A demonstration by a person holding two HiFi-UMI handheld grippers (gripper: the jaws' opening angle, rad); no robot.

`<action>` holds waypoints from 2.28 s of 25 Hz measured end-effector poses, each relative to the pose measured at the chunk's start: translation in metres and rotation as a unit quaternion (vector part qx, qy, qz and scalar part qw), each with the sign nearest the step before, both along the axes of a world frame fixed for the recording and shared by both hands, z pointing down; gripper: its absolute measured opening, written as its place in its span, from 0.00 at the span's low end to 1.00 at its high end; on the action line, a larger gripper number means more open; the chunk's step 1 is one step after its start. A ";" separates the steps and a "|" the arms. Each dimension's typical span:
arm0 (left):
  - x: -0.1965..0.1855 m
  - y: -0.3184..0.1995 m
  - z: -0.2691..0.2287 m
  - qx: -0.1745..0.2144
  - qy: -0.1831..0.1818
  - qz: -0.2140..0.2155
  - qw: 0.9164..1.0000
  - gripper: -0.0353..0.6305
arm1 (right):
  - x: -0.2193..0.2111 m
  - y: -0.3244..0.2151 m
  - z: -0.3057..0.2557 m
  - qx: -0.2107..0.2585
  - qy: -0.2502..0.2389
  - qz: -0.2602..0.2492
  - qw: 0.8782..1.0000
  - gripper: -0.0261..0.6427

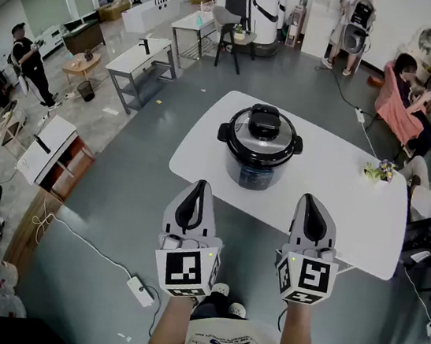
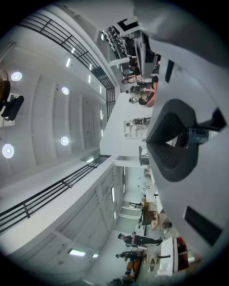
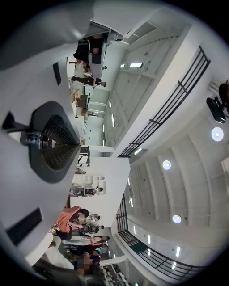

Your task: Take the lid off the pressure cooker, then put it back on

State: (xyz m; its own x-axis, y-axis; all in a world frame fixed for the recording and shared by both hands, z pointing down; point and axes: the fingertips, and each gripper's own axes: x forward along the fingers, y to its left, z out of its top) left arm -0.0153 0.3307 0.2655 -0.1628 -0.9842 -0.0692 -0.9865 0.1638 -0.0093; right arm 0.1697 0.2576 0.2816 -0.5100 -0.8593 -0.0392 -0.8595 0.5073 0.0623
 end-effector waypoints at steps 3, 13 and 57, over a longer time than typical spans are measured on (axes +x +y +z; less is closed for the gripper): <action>-0.003 -0.004 -0.002 0.000 0.001 0.000 1.000 0.07 | -0.003 -0.004 -0.002 -0.001 0.002 0.000 1.000 0.06; -0.026 -0.033 0.009 -0.003 0.005 0.006 1.000 0.07 | -0.022 -0.030 0.009 -0.005 0.006 0.008 1.000 0.06; -0.118 -0.266 0.029 -0.014 0.077 -0.021 0.997 0.38 | -0.111 -0.273 0.020 -0.054 0.018 -0.110 0.992 0.44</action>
